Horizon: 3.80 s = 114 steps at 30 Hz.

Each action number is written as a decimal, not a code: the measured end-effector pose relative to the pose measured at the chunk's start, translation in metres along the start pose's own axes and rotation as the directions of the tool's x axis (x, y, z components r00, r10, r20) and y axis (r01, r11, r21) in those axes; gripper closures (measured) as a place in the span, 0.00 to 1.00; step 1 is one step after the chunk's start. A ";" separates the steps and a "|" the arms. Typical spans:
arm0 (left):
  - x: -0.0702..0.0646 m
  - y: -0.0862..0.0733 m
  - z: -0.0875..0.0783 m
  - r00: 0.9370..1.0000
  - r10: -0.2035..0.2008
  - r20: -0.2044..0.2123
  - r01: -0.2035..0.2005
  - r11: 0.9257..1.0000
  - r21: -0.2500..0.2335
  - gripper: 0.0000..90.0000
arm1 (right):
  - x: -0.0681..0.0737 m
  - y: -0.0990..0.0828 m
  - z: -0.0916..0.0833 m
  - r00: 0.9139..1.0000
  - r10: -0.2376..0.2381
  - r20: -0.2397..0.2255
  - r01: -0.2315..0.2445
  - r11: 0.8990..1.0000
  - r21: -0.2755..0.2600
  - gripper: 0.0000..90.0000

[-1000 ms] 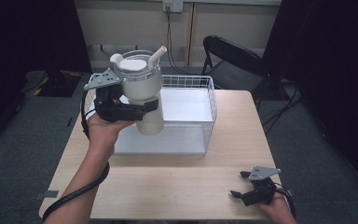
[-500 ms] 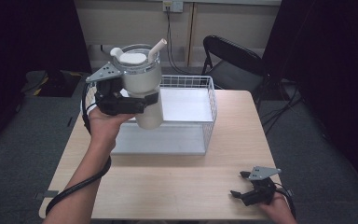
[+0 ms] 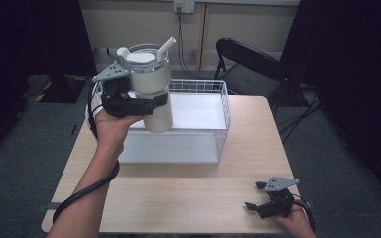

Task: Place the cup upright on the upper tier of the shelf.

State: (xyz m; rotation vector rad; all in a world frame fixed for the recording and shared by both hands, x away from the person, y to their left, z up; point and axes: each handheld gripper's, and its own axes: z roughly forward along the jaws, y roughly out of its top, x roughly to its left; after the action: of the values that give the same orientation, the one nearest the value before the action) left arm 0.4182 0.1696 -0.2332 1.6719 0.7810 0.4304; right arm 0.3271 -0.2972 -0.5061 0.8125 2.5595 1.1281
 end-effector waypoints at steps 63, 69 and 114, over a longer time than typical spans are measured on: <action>0.032 0.004 0.033 0.994 -0.018 -0.105 0.018 1.000 -0.003 0.11 | 0.000 0.000 0.000 1.000 0.001 -0.001 -0.001 1.000 0.000 0.14; 0.035 0.002 0.036 0.993 -0.017 -0.118 0.016 1.000 -0.004 0.11 | 0.000 0.000 0.000 1.000 0.001 0.000 -0.001 1.000 0.000 0.14; 0.040 -0.005 0.054 0.989 0.007 -0.150 -0.007 1.000 -0.001 0.11 | 0.000 0.000 0.000 1.000 0.002 -0.002 -0.002 1.000 0.000 0.14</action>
State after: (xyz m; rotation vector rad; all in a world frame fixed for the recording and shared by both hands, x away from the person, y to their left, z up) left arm 0.4804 0.1592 -0.2569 1.6552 0.8853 0.5664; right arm 0.3271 -0.2973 -0.5061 0.8149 2.5608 1.1297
